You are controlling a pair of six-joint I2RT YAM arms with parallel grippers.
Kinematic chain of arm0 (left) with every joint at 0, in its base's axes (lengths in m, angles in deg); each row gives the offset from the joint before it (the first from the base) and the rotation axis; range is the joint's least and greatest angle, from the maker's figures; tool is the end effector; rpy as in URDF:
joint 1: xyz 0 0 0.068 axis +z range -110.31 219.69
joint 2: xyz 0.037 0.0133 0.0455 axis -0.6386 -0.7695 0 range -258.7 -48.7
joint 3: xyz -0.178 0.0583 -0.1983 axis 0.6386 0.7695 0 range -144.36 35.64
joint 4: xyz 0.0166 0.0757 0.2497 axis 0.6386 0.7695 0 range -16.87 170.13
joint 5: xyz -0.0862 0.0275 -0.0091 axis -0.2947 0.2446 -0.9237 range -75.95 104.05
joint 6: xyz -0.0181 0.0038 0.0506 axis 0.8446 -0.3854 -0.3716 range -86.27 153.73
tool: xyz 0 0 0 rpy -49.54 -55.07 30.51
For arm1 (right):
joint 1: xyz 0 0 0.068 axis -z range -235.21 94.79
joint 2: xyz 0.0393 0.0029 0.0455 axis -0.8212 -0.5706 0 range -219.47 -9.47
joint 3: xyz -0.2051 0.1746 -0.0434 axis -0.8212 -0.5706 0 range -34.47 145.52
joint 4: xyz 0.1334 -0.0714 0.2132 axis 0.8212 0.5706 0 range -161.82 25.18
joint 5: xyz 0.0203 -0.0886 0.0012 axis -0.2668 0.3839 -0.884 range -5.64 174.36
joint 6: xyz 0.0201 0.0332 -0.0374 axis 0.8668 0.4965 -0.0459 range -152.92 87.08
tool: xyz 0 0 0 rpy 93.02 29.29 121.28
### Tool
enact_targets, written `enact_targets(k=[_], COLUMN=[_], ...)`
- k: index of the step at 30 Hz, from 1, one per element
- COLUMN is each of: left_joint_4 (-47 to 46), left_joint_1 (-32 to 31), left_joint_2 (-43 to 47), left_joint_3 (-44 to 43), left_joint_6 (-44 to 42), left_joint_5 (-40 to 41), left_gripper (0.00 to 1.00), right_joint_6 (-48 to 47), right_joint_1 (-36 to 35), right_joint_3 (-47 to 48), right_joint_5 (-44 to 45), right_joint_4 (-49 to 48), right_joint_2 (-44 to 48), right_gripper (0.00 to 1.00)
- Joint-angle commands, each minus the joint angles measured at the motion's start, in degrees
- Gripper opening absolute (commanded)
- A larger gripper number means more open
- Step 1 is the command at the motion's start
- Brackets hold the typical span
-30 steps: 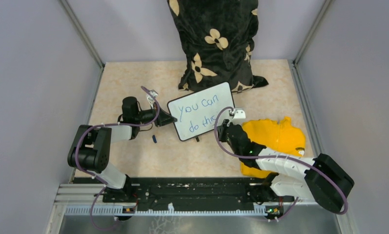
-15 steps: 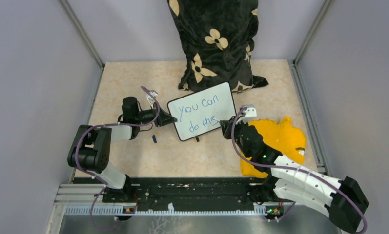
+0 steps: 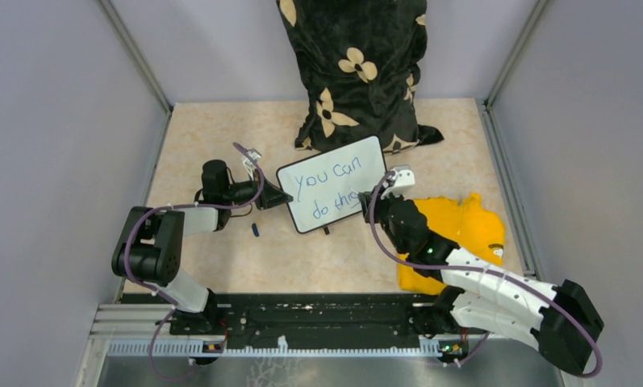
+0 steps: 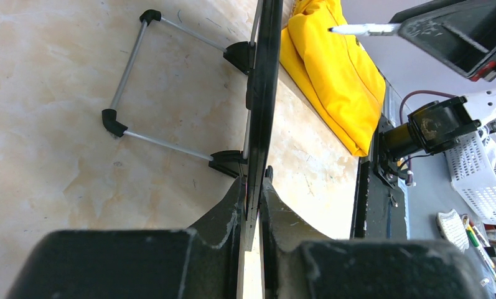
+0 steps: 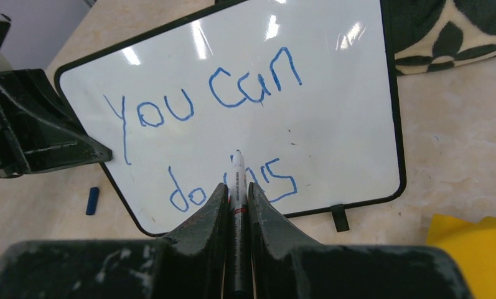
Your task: Write a sentence on the whiteboard
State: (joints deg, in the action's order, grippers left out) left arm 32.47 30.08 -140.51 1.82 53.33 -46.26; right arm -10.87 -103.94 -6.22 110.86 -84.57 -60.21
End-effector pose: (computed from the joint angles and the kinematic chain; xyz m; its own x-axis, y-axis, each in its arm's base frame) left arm 0.2872 -0.0799 0.1742 -0.5785 -0.0705 -0.8126 0.7498 0.3463 -0.5638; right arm 0.1482 0.1449 0.2618 -0.2469 0.2279 -0.9419 -0.3128 0.9012 0.3000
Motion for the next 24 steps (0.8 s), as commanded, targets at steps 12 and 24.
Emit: enact_targets(k=[12, 24], left_joint_4=[5.4, 5.5], left_joint_1=[-0.6, -0.6], left_joint_2=[-1.9, -1.9], left_joint_3=[0.0, 0.0], left_joint_6=[-1.8, -1.9], left_joint_5=[3.4, 3.4], left_gripper=[0.16, 0.16], right_joint_6=[1.3, 1.8], right_joint_1=[-0.6, -0.6], right_joint_3=[2.4, 2.2], right_joint_5=[5.0, 5.0], right_joint_4=[-8.9, -10.5], right_joint_2=[-8.8, -11.3], right_gripper=[0.00, 0.00])
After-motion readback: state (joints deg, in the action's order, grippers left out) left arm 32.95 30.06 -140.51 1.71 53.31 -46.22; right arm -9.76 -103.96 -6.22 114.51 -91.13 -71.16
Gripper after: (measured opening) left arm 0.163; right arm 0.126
